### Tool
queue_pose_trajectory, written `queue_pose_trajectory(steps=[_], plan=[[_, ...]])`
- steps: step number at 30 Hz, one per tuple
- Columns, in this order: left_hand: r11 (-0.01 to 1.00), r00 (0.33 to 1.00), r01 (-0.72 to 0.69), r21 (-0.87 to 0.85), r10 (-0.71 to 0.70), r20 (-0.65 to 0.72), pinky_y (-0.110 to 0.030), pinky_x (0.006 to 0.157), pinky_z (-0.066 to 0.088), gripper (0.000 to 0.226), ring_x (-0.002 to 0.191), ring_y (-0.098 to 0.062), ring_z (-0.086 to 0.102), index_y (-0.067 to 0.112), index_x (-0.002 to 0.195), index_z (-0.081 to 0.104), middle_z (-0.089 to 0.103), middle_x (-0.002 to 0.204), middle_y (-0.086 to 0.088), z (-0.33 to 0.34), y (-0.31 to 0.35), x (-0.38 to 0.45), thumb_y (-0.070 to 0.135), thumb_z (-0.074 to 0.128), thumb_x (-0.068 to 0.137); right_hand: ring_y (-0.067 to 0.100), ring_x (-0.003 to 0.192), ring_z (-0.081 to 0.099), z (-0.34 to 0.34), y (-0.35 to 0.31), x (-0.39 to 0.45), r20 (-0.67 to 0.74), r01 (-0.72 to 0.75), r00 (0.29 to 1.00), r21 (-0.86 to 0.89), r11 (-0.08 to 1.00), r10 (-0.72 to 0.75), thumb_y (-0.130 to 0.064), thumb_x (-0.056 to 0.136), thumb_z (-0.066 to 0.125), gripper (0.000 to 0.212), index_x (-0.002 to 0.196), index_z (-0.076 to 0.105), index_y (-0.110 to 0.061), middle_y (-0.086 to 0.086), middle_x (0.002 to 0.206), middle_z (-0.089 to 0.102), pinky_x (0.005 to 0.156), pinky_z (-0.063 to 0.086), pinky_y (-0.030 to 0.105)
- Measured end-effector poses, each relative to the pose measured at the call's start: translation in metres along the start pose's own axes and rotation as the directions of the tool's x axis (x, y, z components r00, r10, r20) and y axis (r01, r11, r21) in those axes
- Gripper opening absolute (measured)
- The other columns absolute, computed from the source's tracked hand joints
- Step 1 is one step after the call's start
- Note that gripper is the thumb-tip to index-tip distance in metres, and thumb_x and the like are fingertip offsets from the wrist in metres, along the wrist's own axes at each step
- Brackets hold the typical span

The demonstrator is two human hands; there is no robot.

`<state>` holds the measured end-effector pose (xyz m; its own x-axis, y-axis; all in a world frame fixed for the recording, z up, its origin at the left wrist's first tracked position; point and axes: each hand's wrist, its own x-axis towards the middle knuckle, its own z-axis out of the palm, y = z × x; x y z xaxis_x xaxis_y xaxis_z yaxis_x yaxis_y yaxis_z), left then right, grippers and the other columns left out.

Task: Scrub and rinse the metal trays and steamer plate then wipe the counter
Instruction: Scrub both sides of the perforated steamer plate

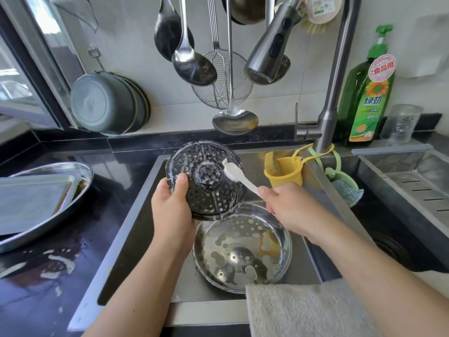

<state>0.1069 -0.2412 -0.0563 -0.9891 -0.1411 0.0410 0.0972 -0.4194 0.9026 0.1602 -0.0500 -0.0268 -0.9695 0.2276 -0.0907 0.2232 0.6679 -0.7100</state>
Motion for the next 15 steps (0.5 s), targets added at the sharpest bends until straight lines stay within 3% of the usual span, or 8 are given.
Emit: queue_pose_trajectory(steps=[2, 6, 8, 11, 15], plan=[[0.996, 0.998, 0.042, -0.073, -0.039, 0.043, -0.04, 0.087, 0.062, 0.023, 0.11, -0.029, 0.074, 0.005, 0.125, 0.063, 0.076, 0.117, -0.015, 0.001, 0.0, 0.0, 0.009, 0.046, 0.11, 0.021, 0.057, 0.048, 0.004, -0.003, -0.004, 0.014, 0.039, 0.999, -0.001, 0.999, -0.039, -0.047, 0.106, 0.041, 0.054, 0.066, 0.057, -0.015, 0.0, 0.057, 0.051, 0.059, 0.035, 0.033], [0.942, 0.961, 0.249, -0.226, -0.212, 0.176, -0.06, 0.102, 0.052, 0.037, 0.123, -0.042, 0.065, -0.002, 0.139, 0.052, 0.066, 0.133, -0.026, -0.003, -0.001, -0.002, 0.0, 0.04, 0.105, 0.025, 0.063, 0.057, 0.028, -0.009, -0.01, 0.162, 0.113, 0.983, -0.132, 0.985, -0.091, -0.049, 0.105, 0.042, 0.055, 0.068, 0.061, -0.013, 0.006, 0.065, 0.062, 0.062, 0.041, 0.032], [0.906, 0.935, 0.329, -0.266, -0.272, 0.228, -0.06, 0.112, 0.044, 0.045, 0.132, -0.042, 0.058, -0.005, 0.144, 0.049, 0.059, 0.142, -0.028, -0.007, 0.002, -0.001, 0.006, 0.036, 0.102, 0.03, 0.066, 0.055, 0.022, -0.006, -0.005, 0.103, 0.069, 0.993, -0.142, 0.987, -0.055, -0.048, 0.105, 0.04, 0.054, 0.072, 0.06, -0.01, 0.01, 0.069, 0.06, 0.061, 0.041, 0.034], [0.894, 0.928, 0.337, -0.294, -0.263, 0.264, -0.057, 0.114, 0.042, 0.052, 0.131, -0.039, 0.06, -0.003, 0.141, 0.054, 0.064, 0.138, -0.023, -0.007, 0.008, -0.001, 0.013, 0.03, 0.099, 0.028, 0.068, 0.053, 0.014, 0.002, 0.002, 0.003, 0.035, 0.999, -0.169, 0.985, -0.035, -0.049, 0.106, 0.037, 0.054, 0.071, 0.056, -0.013, 0.007, 0.069, 0.057, 0.065, 0.044, 0.035], [0.888, 0.913, 0.379, -0.262, -0.313, 0.261, -0.057, 0.113, 0.042, 0.053, 0.127, -0.04, 0.063, 0.003, 0.144, 0.055, 0.066, 0.137, -0.021, -0.002, 0.007, 0.0, 0.037, 0.036, 0.109, 0.031, 0.071, 0.059, 0.026, -0.003, -0.005, 0.057, 0.092, 0.995, -0.191, 0.977, -0.083, -0.051, 0.105, 0.038, 0.056, 0.063, 0.054, -0.018, 0.008, 0.07, 0.062, 0.073, 0.051, 0.041]])
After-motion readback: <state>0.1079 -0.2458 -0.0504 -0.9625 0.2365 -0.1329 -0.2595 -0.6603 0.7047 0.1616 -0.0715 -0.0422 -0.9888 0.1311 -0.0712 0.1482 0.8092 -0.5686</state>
